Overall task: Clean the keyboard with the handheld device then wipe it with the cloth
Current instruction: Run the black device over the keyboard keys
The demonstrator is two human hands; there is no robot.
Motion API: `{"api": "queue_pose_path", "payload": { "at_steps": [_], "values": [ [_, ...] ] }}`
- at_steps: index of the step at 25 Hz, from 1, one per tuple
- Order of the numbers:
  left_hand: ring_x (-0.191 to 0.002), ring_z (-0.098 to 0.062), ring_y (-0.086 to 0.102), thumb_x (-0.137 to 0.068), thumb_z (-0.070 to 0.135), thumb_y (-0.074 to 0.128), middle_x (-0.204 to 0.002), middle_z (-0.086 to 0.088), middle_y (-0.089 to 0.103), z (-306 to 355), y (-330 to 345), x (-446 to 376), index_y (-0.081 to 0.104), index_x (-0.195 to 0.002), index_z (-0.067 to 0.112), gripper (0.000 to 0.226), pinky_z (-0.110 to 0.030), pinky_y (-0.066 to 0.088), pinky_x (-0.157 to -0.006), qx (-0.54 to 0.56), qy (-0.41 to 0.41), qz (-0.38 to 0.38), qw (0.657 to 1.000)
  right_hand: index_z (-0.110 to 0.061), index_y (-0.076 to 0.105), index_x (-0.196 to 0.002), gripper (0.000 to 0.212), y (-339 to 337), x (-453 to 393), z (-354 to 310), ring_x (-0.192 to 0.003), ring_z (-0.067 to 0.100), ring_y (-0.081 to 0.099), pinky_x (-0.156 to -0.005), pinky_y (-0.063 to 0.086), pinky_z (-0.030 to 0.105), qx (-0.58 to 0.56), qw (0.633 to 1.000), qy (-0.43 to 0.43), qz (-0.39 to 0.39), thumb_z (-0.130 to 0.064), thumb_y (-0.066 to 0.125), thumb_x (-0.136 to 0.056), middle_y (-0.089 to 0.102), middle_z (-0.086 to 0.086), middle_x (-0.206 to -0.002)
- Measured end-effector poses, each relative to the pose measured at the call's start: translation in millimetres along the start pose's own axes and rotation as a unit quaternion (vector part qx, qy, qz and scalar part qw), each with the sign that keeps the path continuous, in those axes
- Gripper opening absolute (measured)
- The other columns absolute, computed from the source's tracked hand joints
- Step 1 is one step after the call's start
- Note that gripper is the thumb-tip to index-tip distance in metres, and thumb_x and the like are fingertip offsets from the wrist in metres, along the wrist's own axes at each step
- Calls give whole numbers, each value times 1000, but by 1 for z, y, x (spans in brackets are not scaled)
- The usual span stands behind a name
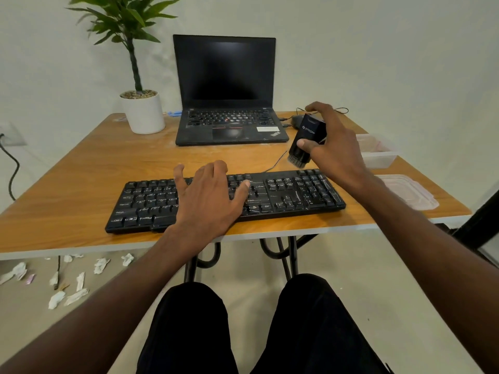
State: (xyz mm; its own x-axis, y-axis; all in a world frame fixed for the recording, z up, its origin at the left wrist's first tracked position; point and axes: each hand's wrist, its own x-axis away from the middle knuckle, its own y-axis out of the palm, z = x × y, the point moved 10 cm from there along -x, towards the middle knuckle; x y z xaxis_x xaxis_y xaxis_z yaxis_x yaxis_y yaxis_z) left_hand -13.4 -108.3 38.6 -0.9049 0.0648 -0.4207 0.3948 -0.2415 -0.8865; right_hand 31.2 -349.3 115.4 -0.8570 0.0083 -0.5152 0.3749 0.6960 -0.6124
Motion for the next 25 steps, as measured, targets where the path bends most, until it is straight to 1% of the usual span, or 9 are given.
{"api": "queue_pose_path", "payload": {
  "at_steps": [3, 5, 8, 10, 15, 17, 20, 23, 25],
  "values": [
    [-147, -19, 42, -95, 84, 33, -157, 1, 46, -33, -26, -12, 38, -150, 27, 79, -58, 2, -125, 40, 10, -21, 999, -43, 43, -143, 64, 19, 6, -13, -103, 12, 61, -83, 54, 27, -41, 999, 0, -31, -20, 74, -92, 62, -9, -121],
    [-155, -22, 31, -78, 97, 35, -170, 0, 29, -84, -37, -16, 23, -159, 35, 103, -59, 6, -126, 64, -19, -98, 993, -40, 46, -142, 59, 39, 7, -18, -106, 12, 64, -73, 59, 23, -109, 992, 17, -59, -19, 73, -94, 62, -6, -126],
    [-160, -28, 19, -45, 102, 66, -176, 7, 9, -162, -25, 14, 2, -163, 47, 144, -56, 20, -127, 200, -117, -276, 933, -33, 49, -144, 55, 83, 7, -39, -107, 16, 68, -66, 65, 33, -210, 971, 34, -112, -15, 70, -96, 61, 0, -128],
    [-159, -21, 18, -34, 91, 84, -174, 16, 11, -189, -21, 39, 1, -163, 50, 158, -43, 26, -125, 293, -129, -327, 889, -36, 48, -145, 58, 113, 3, -66, -107, 15, 67, -69, 65, 34, -215, 968, 2, -132, -16, 70, -96, 61, -4, -126],
    [-152, -16, 33, -45, 60, 101, -169, 20, 25, -212, -10, 57, -5, -163, 53, 159, -33, 32, -120, 319, -143, -377, 858, -39, 48, -147, 61, 198, -4, -146, -108, 17, 67, -83, 64, 41, -233, 948, -51, -209, -17, 71, -95, 59, -4, -127],
    [-142, -14, 44, -58, 40, 104, -165, 14, 30, -207, -7, 56, -8, -163, 51, 154, -25, 42, -108, 309, -147, -386, 857, -36, 48, -146, 59, 226, -5, -172, -108, 19, 66, -83, 64, 42, -231, 943, -63, -230, -17, 71, -95, 59, -3, -124],
    [-116, 4, 59, -69, 12, 97, -144, 20, 46, -204, -10, 53, -3, -161, 47, 140, -11, 52, -85, 332, -157, -354, 860, -38, 49, -143, 61, 256, 3, -205, -104, 15, 65, -83, 63, 37, -216, 935, -107, -260, -19, 75, -91, 60, -6, -115],
    [-114, 3, 58, -65, 14, 98, -133, 25, 47, -205, -13, 48, -1, -159, 48, 140, -12, 54, -81, 334, -157, -335, 867, -42, 44, -141, 72, 271, 16, -221, -97, 10, 66, -75, 57, 17, -163, 921, -173, -308, -19, 82, -83, 63, -5, -117],
    [-125, -5, 54, -60, 26, 100, -136, 26, 43, -209, -11, 48, -3, -161, 48, 146, -16, 50, -92, 327, -158, -344, 866, -42, 44, -136, 74, 270, 7, -225, -92, 10, 65, -67, 53, 15, -95, 918, -194, -332, -18, 84, -78, 62, -4, -113]
  ]
}}
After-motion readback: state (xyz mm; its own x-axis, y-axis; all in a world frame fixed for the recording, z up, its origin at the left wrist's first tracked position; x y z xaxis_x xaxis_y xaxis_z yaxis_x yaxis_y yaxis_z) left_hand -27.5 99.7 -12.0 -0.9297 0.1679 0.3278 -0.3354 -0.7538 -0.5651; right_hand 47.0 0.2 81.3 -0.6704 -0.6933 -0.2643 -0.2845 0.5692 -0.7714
